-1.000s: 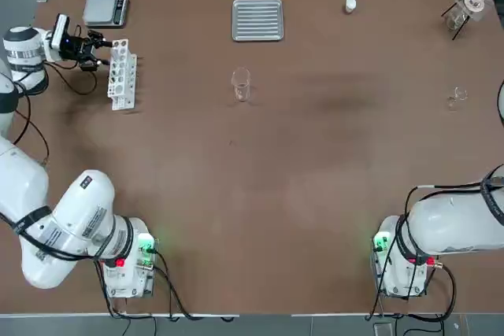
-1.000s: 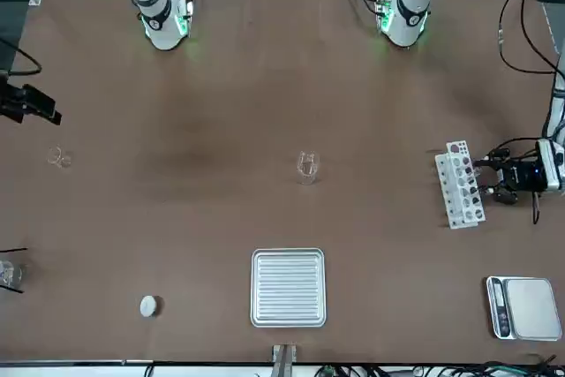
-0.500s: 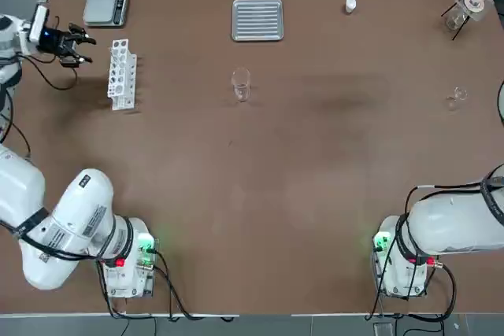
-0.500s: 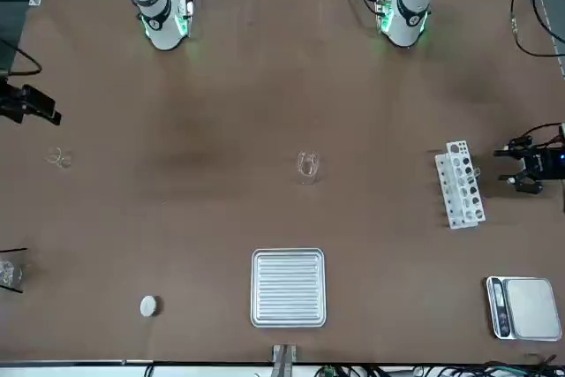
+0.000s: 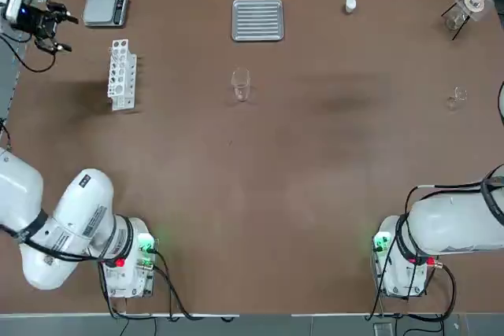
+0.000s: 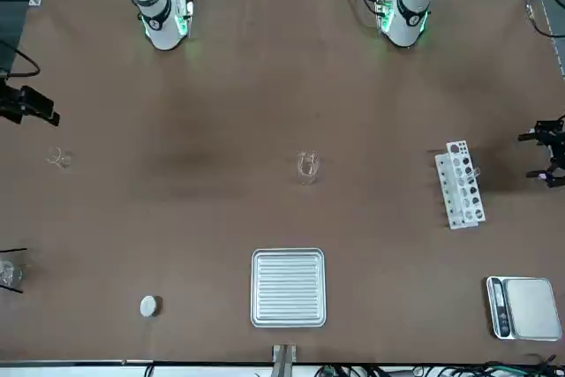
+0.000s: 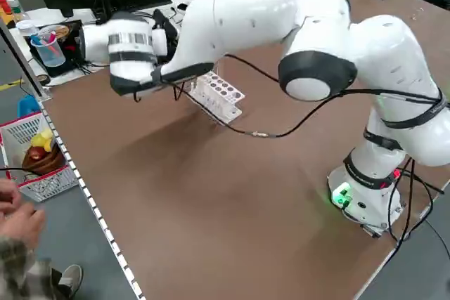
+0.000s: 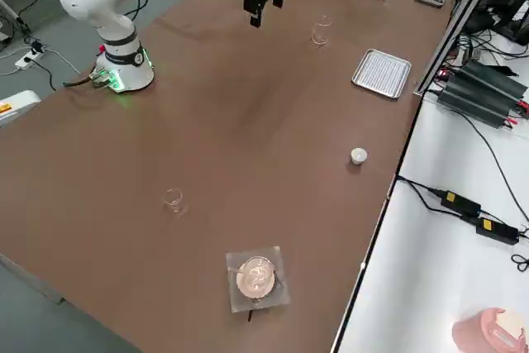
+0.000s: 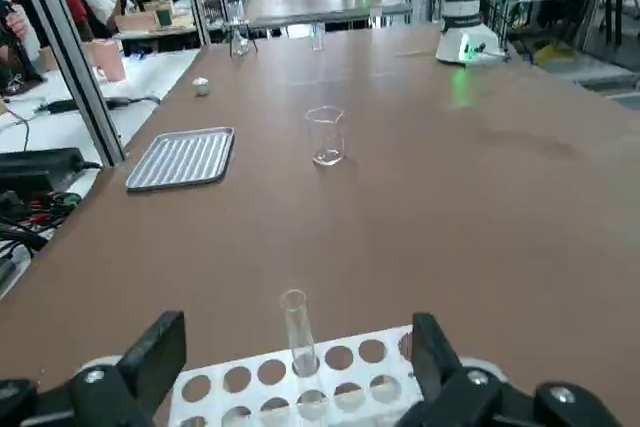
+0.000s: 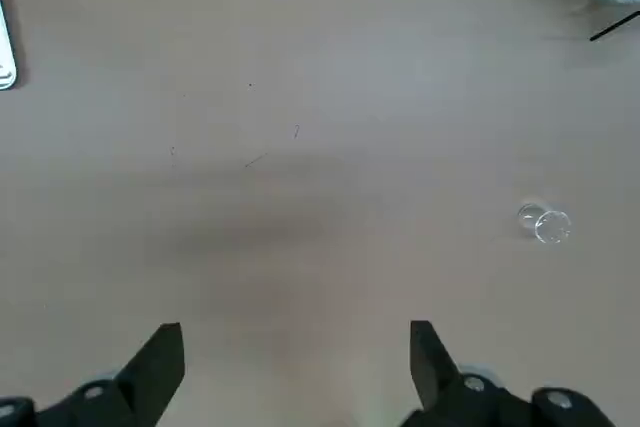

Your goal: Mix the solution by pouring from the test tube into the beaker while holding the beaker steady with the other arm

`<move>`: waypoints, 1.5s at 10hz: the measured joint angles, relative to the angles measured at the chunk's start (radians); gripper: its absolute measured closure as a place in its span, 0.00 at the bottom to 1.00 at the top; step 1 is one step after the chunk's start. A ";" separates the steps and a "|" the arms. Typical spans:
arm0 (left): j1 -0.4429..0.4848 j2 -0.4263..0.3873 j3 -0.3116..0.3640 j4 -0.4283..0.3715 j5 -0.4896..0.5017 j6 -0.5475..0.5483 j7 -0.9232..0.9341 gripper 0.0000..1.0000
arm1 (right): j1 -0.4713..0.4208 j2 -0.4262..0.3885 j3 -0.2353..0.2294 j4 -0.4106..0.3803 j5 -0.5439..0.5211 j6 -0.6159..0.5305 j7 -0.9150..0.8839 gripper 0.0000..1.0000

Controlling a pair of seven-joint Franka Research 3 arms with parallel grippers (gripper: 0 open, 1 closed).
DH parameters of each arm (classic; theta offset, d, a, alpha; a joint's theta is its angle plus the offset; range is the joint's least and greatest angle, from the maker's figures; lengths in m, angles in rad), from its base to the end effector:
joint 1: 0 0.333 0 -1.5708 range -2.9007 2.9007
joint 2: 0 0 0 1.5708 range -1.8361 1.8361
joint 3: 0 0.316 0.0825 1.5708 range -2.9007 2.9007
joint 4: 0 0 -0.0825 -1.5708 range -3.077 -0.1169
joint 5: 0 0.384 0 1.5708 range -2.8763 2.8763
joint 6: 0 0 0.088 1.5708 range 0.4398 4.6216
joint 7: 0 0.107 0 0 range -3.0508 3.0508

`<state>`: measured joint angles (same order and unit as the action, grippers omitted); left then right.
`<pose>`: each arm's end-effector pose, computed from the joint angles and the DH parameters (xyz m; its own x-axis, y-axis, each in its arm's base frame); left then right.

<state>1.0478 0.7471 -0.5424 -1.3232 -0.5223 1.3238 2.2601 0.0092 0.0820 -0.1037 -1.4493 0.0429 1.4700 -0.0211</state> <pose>0.5647 0.3364 0.3461 -0.1054 -0.4471 0.8883 -0.9930 0.0950 -0.0700 0.5679 -0.0462 0.6269 0.9958 -0.0690 -0.0600 -0.0713 -0.9968 -0.0357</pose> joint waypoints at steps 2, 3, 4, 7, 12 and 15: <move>-0.002 -0.078 0.000 -0.017 0.012 0.000 -0.092 0.00 | -0.002 0.000 0.000 0.000 0.000 0.000 -0.002 0.00; -0.008 -0.120 0.000 -0.022 0.015 0.000 -0.157 0.00 | -0.003 0.000 0.000 -0.001 0.000 0.000 -0.002 0.00; -0.022 -0.166 -0.001 -0.026 0.018 0.000 -0.232 0.00 | -0.006 0.000 0.000 -0.001 0.000 0.000 -0.003 0.00; -0.079 -0.321 -0.004 -0.076 0.023 0.025 -0.390 0.00 | -0.015 0.000 -0.001 -0.012 0.000 0.000 -0.005 0.00; -0.249 -0.529 -0.007 -0.112 0.154 0.129 -0.703 0.00 | -0.015 0.000 0.002 -0.031 0.000 0.024 -0.014 0.00; -0.325 -0.572 -0.007 -0.130 0.248 0.209 -0.921 0.00 | -0.014 0.000 0.003 -0.031 0.000 0.031 -0.038 0.00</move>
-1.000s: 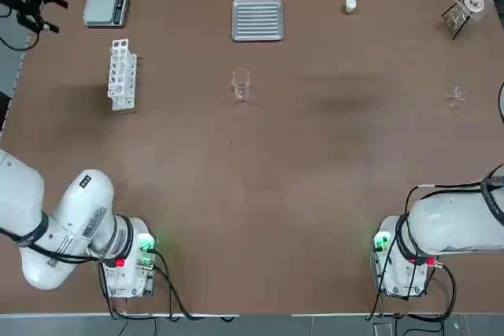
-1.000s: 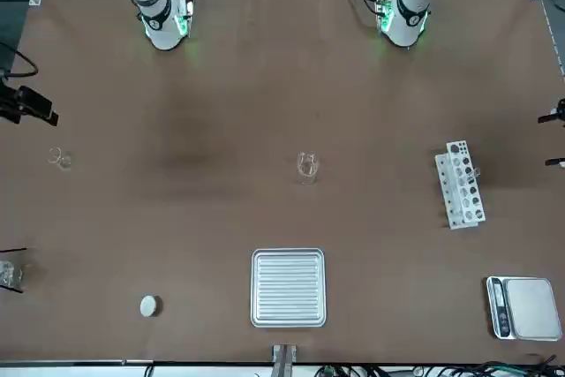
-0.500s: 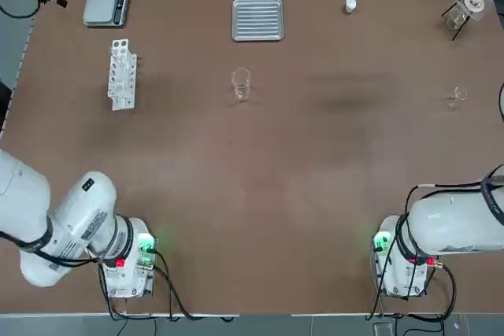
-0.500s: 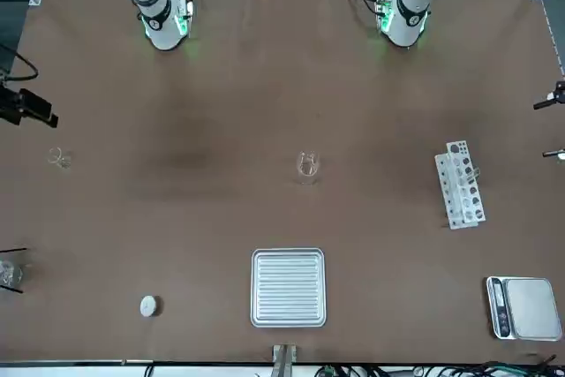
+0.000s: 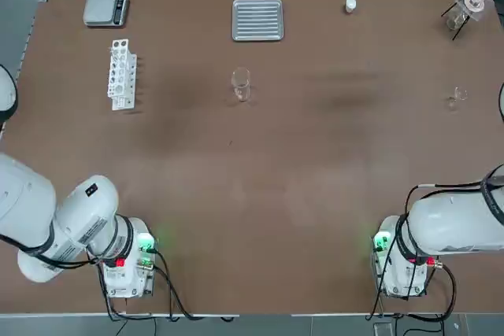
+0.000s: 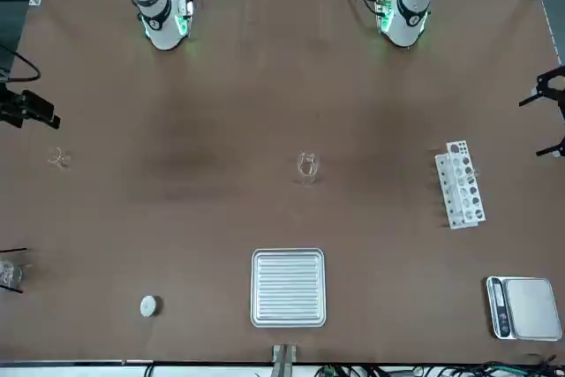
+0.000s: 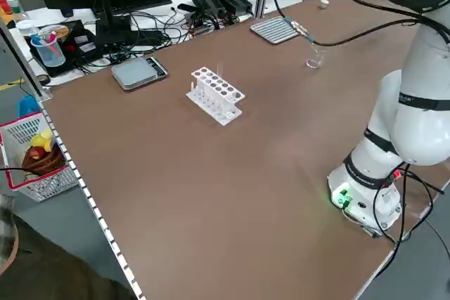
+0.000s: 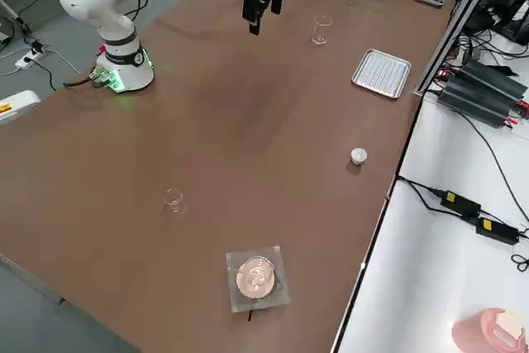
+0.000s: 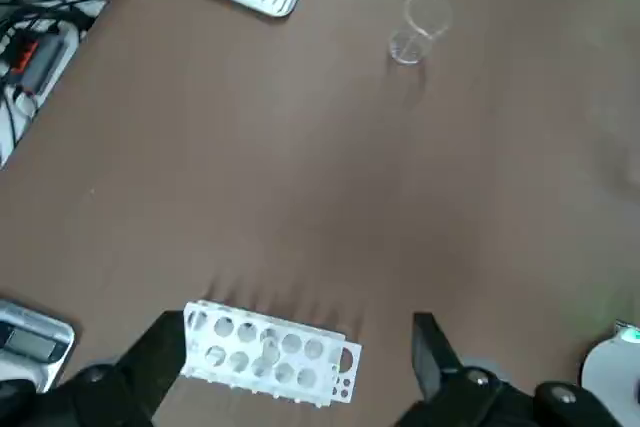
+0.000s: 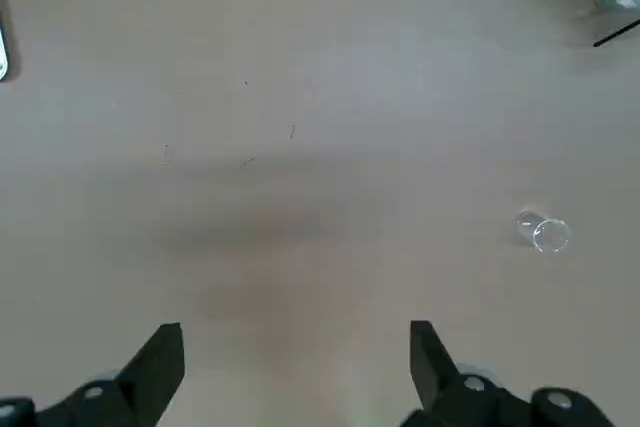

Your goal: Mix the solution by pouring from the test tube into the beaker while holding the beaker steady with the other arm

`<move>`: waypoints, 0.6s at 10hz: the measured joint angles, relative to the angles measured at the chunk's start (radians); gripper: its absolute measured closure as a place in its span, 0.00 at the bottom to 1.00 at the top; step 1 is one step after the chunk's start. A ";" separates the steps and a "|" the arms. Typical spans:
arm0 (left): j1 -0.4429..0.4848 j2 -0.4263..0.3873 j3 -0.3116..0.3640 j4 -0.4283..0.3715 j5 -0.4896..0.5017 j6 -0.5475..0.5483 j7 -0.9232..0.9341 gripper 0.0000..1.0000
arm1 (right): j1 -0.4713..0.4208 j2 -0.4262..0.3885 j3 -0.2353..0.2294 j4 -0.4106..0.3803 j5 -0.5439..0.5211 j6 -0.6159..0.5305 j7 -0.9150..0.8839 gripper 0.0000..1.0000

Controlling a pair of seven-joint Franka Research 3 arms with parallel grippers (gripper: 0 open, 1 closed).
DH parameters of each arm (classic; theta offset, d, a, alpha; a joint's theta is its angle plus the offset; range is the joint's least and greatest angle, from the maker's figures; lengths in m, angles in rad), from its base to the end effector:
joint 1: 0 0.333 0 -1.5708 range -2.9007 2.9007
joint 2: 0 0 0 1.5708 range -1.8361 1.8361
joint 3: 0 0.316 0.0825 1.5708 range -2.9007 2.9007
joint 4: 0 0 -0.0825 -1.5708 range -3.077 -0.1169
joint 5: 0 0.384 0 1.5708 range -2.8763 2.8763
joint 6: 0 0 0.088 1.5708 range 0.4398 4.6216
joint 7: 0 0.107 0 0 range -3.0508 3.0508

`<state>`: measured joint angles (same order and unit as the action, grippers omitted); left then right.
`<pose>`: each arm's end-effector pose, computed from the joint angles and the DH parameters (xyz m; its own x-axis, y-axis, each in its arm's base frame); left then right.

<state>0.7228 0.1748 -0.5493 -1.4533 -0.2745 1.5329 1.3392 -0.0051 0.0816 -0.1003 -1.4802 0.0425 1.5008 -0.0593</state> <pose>0.5870 0.1009 0.5962 0.3973 -0.8554 0.3322 -0.9177 -0.3689 0.1474 0.5700 -0.0530 0.6153 0.9974 -0.0431 -0.0584 -0.0454 -0.9983 -0.0379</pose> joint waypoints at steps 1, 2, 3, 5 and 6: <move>-0.015 -0.001 0.000 -0.015 0.041 0.032 -0.087 0.00 | 0.001 0.000 0.001 0.000 -0.001 0.004 -0.003 0.00; -0.027 -0.001 0.000 -0.029 0.072 0.054 -0.186 0.00 | 0.001 0.000 0.001 0.000 -0.001 0.008 -0.004 0.00; -0.044 -0.002 0.000 -0.032 0.103 0.062 -0.270 0.00 | 0.001 0.000 0.002 0.000 -0.003 0.010 -0.005 0.00; -0.086 -0.014 0.000 -0.033 0.166 0.115 -0.395 0.00 | 0.003 0.000 0.002 0.000 -0.006 0.011 -0.006 0.00; -0.104 -0.022 0.000 -0.033 0.186 0.136 -0.464 0.00 | 0.004 0.000 0.003 0.000 -0.006 0.011 -0.006 0.00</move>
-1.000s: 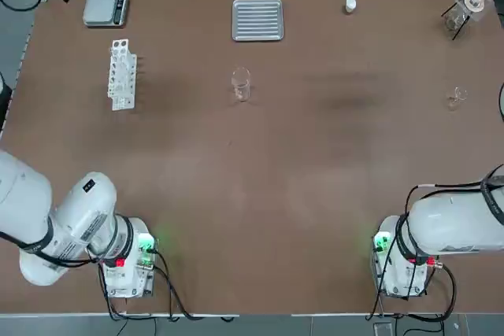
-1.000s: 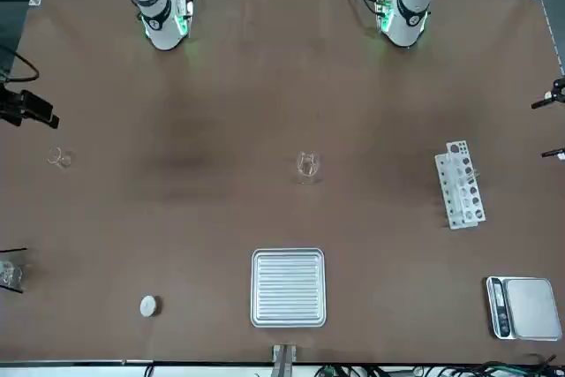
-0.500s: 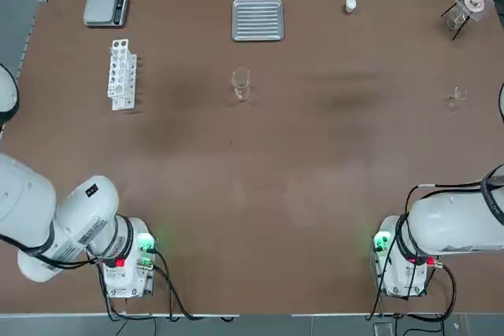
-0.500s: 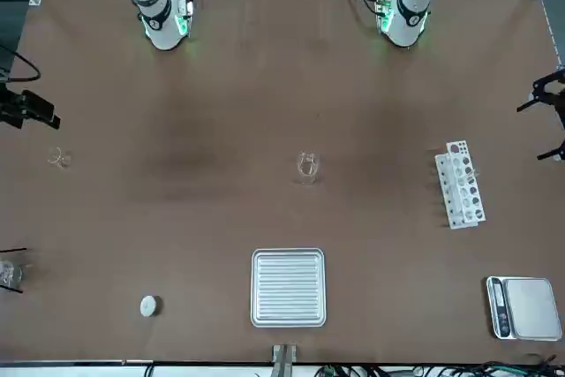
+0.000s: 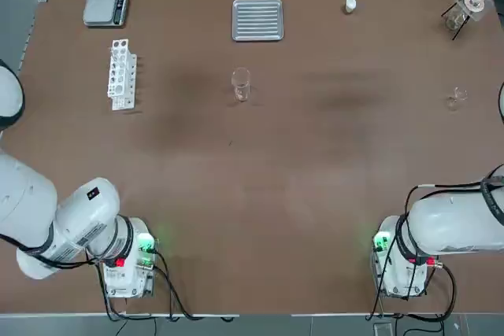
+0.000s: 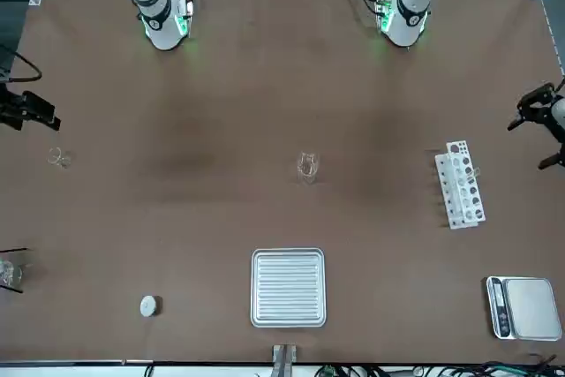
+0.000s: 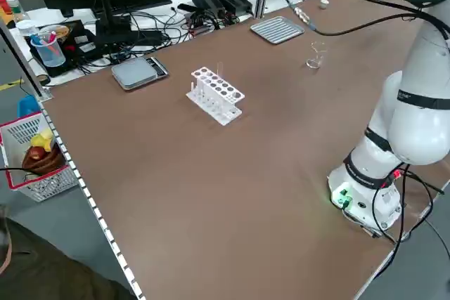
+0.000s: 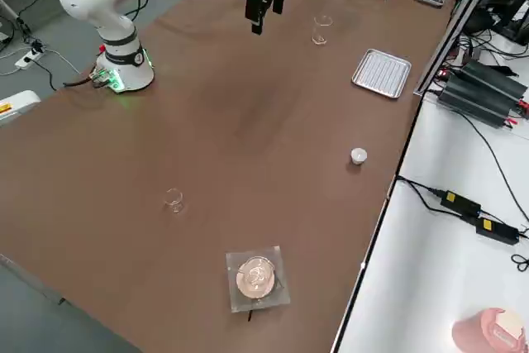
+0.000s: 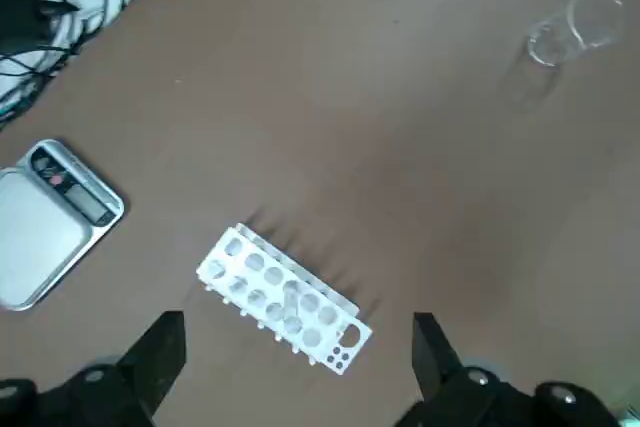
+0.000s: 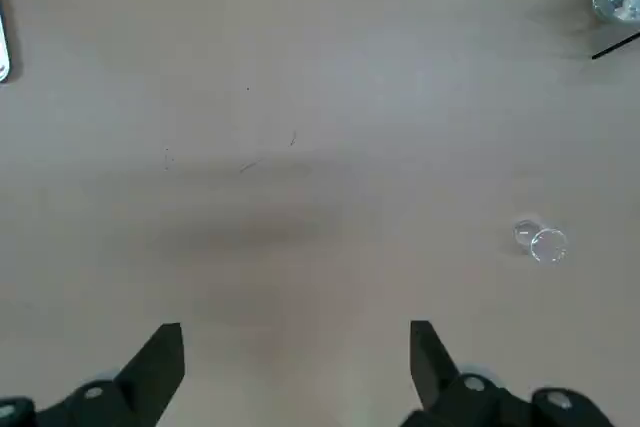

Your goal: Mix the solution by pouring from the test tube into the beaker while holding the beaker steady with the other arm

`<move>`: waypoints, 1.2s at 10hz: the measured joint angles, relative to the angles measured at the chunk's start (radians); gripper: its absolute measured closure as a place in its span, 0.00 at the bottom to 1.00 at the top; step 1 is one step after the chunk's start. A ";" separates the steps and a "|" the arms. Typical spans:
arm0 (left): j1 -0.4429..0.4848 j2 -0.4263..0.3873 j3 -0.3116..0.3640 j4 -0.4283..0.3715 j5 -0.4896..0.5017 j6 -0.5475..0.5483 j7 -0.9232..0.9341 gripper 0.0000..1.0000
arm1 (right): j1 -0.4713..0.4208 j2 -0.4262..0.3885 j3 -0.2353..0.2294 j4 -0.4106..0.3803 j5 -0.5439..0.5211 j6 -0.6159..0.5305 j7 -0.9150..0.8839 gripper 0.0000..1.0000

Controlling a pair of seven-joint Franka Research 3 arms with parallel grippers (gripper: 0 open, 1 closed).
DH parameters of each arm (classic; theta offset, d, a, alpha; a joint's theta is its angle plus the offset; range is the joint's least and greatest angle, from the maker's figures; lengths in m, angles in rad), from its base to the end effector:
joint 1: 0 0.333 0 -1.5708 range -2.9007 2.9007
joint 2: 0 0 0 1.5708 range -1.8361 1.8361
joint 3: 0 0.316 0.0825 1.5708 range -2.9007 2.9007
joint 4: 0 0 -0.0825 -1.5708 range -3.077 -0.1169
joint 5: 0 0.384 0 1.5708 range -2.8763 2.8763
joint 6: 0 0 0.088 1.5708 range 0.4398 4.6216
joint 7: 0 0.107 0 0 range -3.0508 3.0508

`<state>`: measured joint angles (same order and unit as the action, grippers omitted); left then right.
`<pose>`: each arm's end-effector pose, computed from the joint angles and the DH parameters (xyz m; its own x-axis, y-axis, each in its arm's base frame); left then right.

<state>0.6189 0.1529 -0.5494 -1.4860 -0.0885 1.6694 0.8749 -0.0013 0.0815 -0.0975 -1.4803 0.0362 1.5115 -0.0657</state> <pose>0.6013 0.0575 0.5984 0.6974 -0.6983 0.1613 -0.7138 -0.6971 0.0677 0.5714 -0.0501 0.6162 0.9984 -0.0309 -0.0479 -0.0325 -0.9990 -0.0315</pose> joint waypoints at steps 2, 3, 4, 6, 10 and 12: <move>-0.022 -0.013 -0.006 0.000 0.029 0.003 -0.173 0.00 | 0.000 0.000 0.000 0.000 0.000 0.000 0.000 0.00; -0.023 -0.015 -0.017 0.000 0.037 0.003 -0.241 0.00 | 0.000 0.000 0.000 0.000 0.000 0.000 0.000 0.00; -0.024 -0.016 -0.026 0.000 0.049 0.003 -0.313 0.00 | 0.000 0.000 0.000 0.000 -0.001 0.000 0.000 0.00; -0.025 -0.019 -0.031 0.000 0.101 0.003 -0.445 0.00 | 0.000 0.000 0.000 0.000 -0.001 0.000 0.000 0.00; -0.021 -0.022 -0.035 0.001 0.117 0.004 -0.484 0.00 | 0.001 0.000 0.000 0.000 -0.001 0.000 0.000 0.00; -0.020 -0.022 -0.033 0.000 0.117 0.005 -0.486 0.00 | 0.001 0.000 0.000 0.000 -0.001 0.000 0.000 0.00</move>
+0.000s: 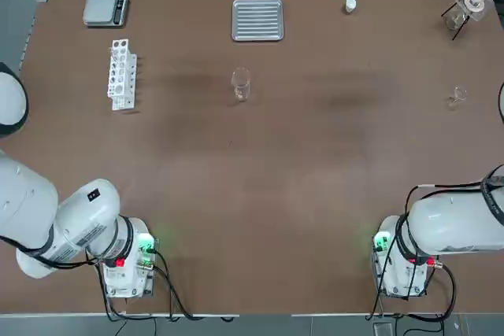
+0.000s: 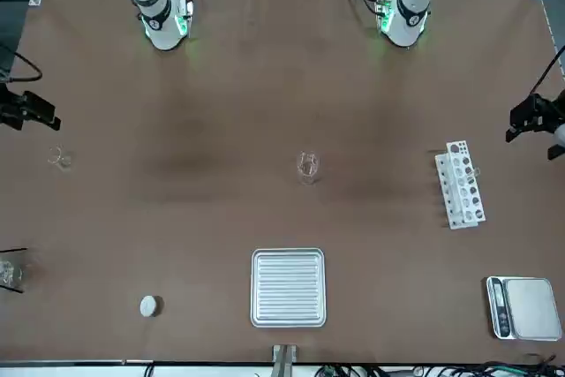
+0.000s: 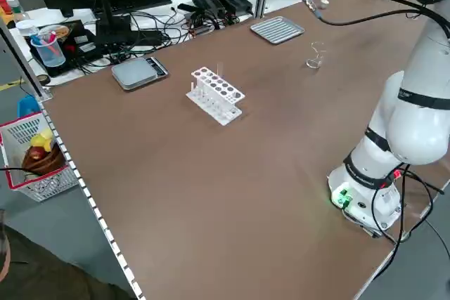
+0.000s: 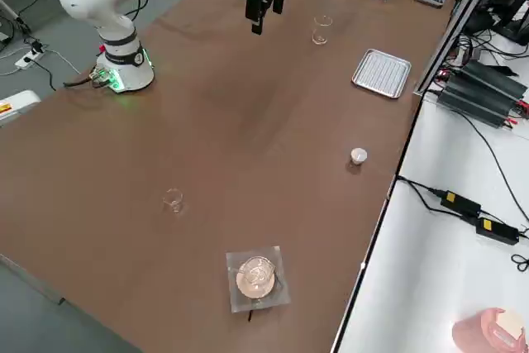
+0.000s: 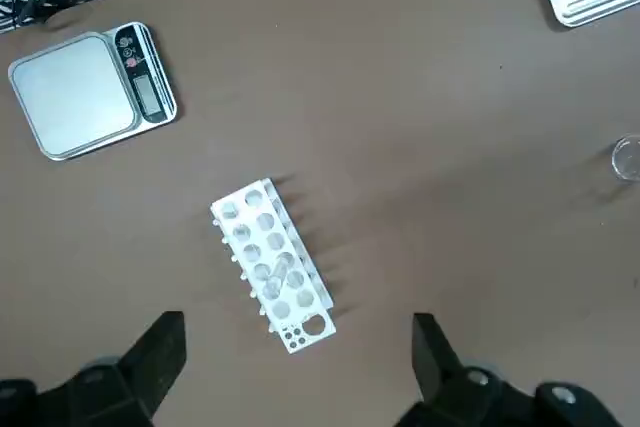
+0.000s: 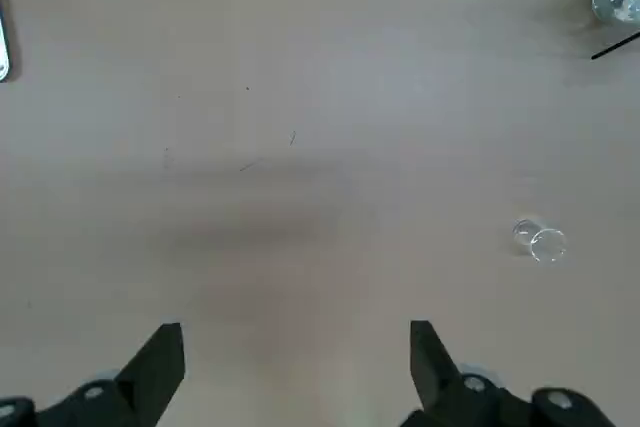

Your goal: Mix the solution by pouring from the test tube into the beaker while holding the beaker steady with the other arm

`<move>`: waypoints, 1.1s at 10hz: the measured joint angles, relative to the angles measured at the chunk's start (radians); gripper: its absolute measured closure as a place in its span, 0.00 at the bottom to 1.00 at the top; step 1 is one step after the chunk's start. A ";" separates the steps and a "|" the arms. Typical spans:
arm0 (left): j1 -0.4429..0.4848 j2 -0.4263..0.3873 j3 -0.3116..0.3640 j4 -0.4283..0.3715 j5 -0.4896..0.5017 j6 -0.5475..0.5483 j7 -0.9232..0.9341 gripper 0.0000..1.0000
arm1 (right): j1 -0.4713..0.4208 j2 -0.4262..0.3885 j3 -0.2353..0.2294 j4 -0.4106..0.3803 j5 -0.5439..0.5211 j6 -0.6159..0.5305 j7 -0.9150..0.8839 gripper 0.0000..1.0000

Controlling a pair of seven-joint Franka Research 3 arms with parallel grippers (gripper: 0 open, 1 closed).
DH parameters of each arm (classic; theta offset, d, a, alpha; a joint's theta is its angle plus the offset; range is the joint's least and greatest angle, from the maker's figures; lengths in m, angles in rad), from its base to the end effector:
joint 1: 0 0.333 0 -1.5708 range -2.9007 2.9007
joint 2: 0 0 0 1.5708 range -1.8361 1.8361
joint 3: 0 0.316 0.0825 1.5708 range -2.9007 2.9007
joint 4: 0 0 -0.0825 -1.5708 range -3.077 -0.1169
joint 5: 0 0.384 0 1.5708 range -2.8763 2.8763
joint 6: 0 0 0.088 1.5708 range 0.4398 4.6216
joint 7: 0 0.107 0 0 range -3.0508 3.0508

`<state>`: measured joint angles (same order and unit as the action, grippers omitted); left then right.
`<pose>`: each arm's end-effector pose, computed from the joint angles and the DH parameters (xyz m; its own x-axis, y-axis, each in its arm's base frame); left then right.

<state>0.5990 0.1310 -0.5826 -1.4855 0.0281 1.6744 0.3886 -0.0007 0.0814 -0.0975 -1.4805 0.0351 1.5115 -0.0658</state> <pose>0.5981 0.0349 0.6107 0.9297 -0.3571 0.0899 -0.3594 -0.9331 0.0105 0.5714 -0.0499 0.6161 0.9984 -0.0303 -0.0481 -0.0318 -0.9990 -0.0304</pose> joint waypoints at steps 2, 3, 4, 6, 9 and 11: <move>-0.002 0.000 -0.003 0.002 0.000 0.006 -0.024 0.00 | 0.000 0.000 0.000 0.000 0.000 0.000 0.000 0.00; -0.013 -0.001 -0.004 0.011 0.000 0.003 -0.067 0.00 | 0.000 0.000 0.000 -0.002 0.000 0.000 0.000 0.00; -0.050 -0.004 0.015 0.021 0.000 -0.010 -0.111 0.00 | 0.000 0.000 0.000 -0.003 0.000 0.000 0.000 0.00; -0.207 -0.012 0.156 0.039 0.000 -0.041 -0.154 0.00 | 0.000 0.000 0.000 -0.005 0.000 0.000 0.000 0.00; -0.318 -0.013 0.273 0.056 0.000 -0.066 -0.178 0.00 | 0.000 0.000 0.000 -0.005 0.000 0.000 0.000 0.00; -0.418 -0.019 0.365 0.061 0.000 -0.068 -0.233 0.00 | 0.000 -0.001 0.000 -0.005 0.000 0.000 0.000 0.00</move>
<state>0.1809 0.1120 -0.2175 -1.4244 0.0281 1.6059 0.1558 -0.0007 0.0804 -0.0975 -1.4857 0.0347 1.5115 -0.0658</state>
